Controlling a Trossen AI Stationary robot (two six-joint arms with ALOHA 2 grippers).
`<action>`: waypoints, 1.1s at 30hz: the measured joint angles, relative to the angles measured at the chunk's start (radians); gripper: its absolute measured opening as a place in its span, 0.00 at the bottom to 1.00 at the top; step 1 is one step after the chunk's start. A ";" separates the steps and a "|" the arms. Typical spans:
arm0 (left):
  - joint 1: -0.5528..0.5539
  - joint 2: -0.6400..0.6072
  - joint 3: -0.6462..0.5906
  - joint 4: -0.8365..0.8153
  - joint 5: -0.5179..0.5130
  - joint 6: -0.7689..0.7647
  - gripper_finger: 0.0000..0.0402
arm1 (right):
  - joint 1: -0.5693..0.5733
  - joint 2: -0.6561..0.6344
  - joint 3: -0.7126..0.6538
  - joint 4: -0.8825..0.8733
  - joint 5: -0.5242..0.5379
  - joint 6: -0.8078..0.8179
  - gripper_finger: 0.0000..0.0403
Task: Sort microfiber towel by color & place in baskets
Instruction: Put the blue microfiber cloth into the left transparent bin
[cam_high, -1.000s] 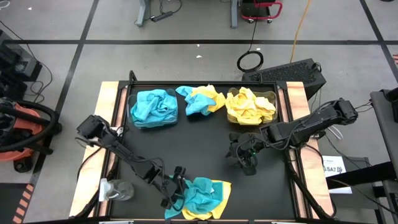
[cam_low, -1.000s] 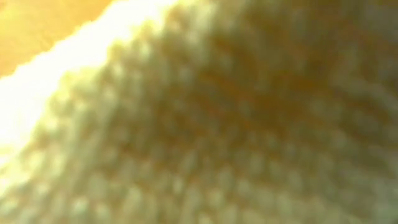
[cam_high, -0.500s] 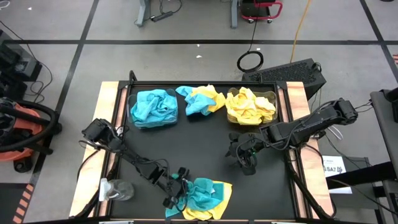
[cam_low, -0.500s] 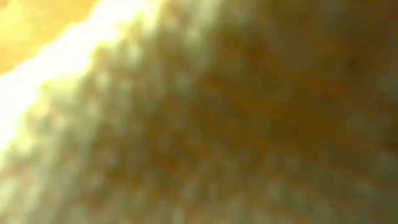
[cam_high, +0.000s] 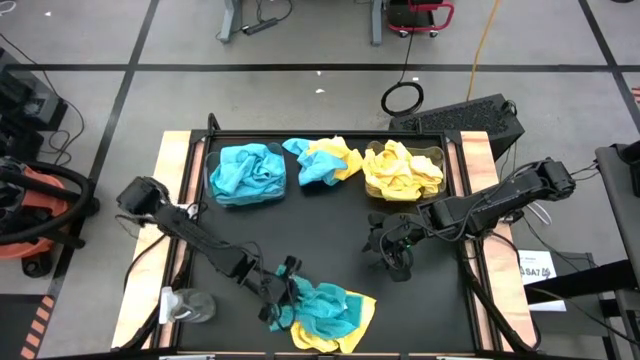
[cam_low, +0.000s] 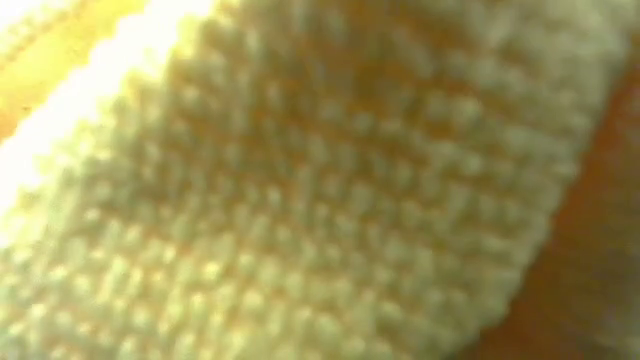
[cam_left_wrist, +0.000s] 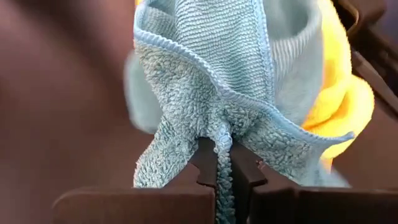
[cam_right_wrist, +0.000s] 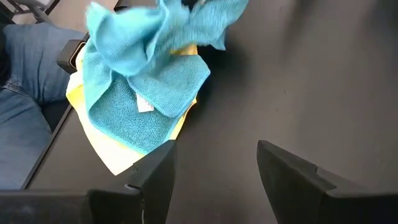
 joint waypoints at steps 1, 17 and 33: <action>0.001 -0.025 0.000 -0.006 -0.010 0.006 0.02 | 0.000 0.000 0.000 0.000 0.000 0.000 0.53; 0.001 -0.458 0.001 -0.298 -0.347 0.089 0.02 | 0.000 0.000 0.000 0.004 0.000 -0.011 0.53; 0.001 -0.691 0.001 -0.341 -0.591 0.213 0.02 | 0.000 0.000 0.000 0.009 0.031 -0.036 0.53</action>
